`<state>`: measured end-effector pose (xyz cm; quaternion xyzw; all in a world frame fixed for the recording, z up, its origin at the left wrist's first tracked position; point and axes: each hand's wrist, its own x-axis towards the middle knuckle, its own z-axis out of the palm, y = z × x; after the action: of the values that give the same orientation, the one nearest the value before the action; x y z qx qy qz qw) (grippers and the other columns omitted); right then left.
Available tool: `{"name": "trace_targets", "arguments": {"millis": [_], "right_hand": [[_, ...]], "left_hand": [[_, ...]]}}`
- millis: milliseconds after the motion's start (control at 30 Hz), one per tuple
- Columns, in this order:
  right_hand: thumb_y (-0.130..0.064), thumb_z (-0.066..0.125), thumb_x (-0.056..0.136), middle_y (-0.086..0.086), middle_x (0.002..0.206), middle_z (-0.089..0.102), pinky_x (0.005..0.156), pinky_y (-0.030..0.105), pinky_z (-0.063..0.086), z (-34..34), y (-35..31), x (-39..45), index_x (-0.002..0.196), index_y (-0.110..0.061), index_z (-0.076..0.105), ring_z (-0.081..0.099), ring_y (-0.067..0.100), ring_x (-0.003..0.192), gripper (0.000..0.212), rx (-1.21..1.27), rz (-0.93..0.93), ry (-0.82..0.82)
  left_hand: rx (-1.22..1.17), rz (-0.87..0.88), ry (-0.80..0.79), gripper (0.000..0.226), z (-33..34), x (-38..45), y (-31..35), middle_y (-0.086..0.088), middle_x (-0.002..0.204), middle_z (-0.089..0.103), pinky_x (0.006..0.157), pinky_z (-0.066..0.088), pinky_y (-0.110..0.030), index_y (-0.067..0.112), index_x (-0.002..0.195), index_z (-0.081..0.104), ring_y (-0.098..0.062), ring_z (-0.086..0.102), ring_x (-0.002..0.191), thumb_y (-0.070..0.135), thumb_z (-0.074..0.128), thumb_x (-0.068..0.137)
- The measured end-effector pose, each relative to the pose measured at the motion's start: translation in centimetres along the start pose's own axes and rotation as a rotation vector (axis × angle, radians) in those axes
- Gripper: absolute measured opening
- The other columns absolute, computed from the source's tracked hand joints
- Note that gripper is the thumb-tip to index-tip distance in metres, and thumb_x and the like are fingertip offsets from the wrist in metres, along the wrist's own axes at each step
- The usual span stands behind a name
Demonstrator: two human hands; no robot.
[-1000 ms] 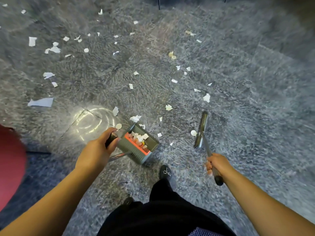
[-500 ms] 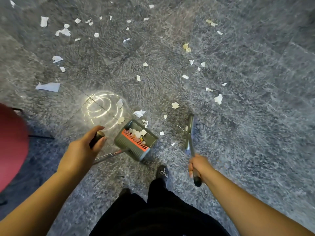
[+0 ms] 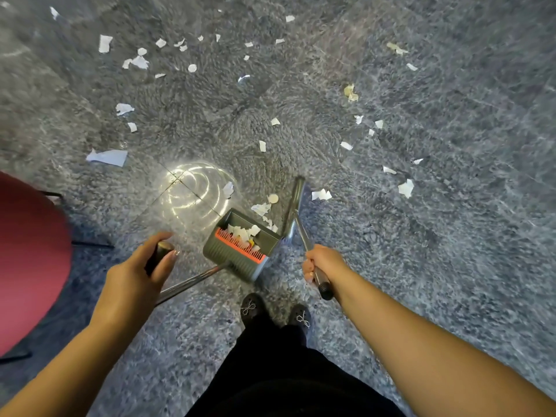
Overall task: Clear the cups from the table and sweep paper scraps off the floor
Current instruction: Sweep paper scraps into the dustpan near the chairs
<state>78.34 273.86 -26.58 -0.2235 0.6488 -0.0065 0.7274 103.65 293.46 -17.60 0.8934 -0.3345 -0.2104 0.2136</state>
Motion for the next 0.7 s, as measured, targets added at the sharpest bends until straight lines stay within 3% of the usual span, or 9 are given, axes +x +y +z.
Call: {"name": "trace_targets", "arguments": {"millis": [100, 233, 333, 500, 600, 700], "right_hand": [[0.005, 0.034, 0.095, 0.002, 0.041, 0.039, 0.031, 0.018, 0.031, -0.4, 0.1, -0.6, 0.103, -0.018, 0.045, 0.036, 0.012, 0.031, 0.027, 0.019, -0.032, 0.008], [0.005, 0.034, 0.095, 0.002, 0.044, 0.038, 0.031, 0.018, 0.032, -2.3, 0.5, -1.5, 0.104, -0.014, 0.049, 0.035, 0.011, 0.031, 0.026, 0.01, -0.065, 0.053], [0.007, 0.033, 0.095, 0.004, 0.04, 0.038, 0.031, 0.018, 0.032, -3.2, 0.0, -1.3, 0.097, -0.011, 0.048, 0.035, 0.013, 0.029, 0.024, -0.013, -0.071, 0.125], [0.005, 0.034, 0.097, 0.006, 0.035, 0.035, 0.033, 0.019, 0.028, -3.1, -3.0, 1.1, 0.079, -0.006, 0.042, 0.033, 0.018, 0.03, 0.022, -0.102, 0.013, 0.263], [0.0, 0.033, 0.098, 0.007, 0.052, 0.034, 0.04, 0.022, 0.026, -2.0, -5.0, 3.3, 0.083, -0.005, 0.046, 0.03, 0.018, 0.042, 0.021, -0.126, 0.049, 0.268], [0.001, 0.031, 0.096, 0.007, 0.056, 0.034, 0.035, 0.015, 0.03, -0.3, -6.5, 4.7, 0.077, -0.004, 0.044, 0.034, 0.016, 0.029, 0.023, -0.14, 0.04, 0.227]], "left_hand": [[-0.001, 0.013, -0.005, 0.032, -1.2, 1.3, -0.2, 0.015, 0.062, 0.059, 0.052, 0.053, -0.036, 0.055, 0.115, 0.051, -0.015, 0.06, 0.053, 0.038, 0.063, 0.09], [-0.008, 0.033, -0.009, 0.035, -2.2, 2.9, -0.5, 0.01, 0.062, 0.06, 0.052, 0.055, -0.039, 0.059, 0.113, 0.049, -0.017, 0.057, 0.049, 0.038, 0.064, 0.09], [-0.02, 0.057, 0.009, 0.032, -3.0, 4.0, -0.6, 0.011, 0.066, 0.062, 0.051, 0.054, -0.04, 0.059, 0.113, 0.049, -0.017, 0.059, 0.049, 0.04, 0.062, 0.091], [-0.044, 0.081, 0.024, 0.035, -4.4, 5.1, -0.1, 0.009, 0.064, 0.061, 0.053, 0.055, -0.042, 0.057, 0.115, 0.049, -0.02, 0.058, 0.051, 0.061, 0.048, 0.08], [-0.028, 0.092, 0.054, 0.03, -4.8, 6.0, 0.4, 0.011, 0.067, 0.062, 0.056, 0.055, -0.039, 0.056, 0.115, 0.049, -0.015, 0.059, 0.055, 0.051, 0.054, 0.086], [-0.013, 0.077, 0.072, 0.033, -4.9, 6.8, 1.5, 0.016, 0.07, 0.062, 0.056, 0.048, -0.032, 0.053, 0.118, 0.049, -0.011, 0.06, 0.061, 0.038, 0.061, 0.091]]}}
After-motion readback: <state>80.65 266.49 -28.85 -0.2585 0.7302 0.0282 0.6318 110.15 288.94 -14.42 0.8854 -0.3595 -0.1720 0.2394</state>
